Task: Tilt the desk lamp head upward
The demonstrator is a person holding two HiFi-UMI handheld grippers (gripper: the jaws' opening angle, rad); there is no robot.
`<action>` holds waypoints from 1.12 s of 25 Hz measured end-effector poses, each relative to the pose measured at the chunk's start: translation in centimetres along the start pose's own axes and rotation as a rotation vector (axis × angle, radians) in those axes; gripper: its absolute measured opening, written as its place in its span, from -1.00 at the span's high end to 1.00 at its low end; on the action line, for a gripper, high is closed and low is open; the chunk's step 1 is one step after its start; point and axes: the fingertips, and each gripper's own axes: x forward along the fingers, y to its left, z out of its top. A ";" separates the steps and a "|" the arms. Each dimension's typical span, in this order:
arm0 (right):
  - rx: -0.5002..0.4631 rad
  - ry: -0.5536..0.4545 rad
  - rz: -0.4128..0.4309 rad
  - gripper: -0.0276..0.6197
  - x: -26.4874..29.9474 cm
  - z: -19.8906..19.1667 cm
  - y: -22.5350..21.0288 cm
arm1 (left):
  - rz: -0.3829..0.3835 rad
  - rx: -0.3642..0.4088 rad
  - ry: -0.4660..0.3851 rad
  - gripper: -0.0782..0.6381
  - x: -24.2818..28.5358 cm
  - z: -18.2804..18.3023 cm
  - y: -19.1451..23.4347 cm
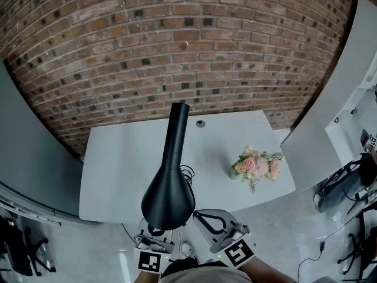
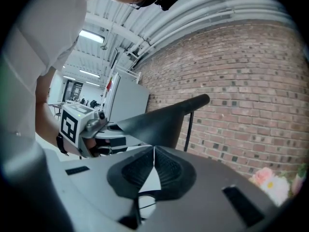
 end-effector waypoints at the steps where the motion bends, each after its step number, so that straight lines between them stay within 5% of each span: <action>1: 0.002 -0.006 0.000 0.86 0.0 0.1 0.0 | 0.001 -0.001 -0.004 0.77 -0.1 0.4 -0.1; 15: -0.016 -0.065 -0.011 0.86 -1.5 1.7 0.4 | 0.035 0.041 -0.057 0.77 -0.2 7.3 -0.3; 28: -0.038 -0.097 -0.024 0.86 -3.1 2.4 0.3 | 0.098 0.045 -0.048 0.77 0.4 9.7 0.3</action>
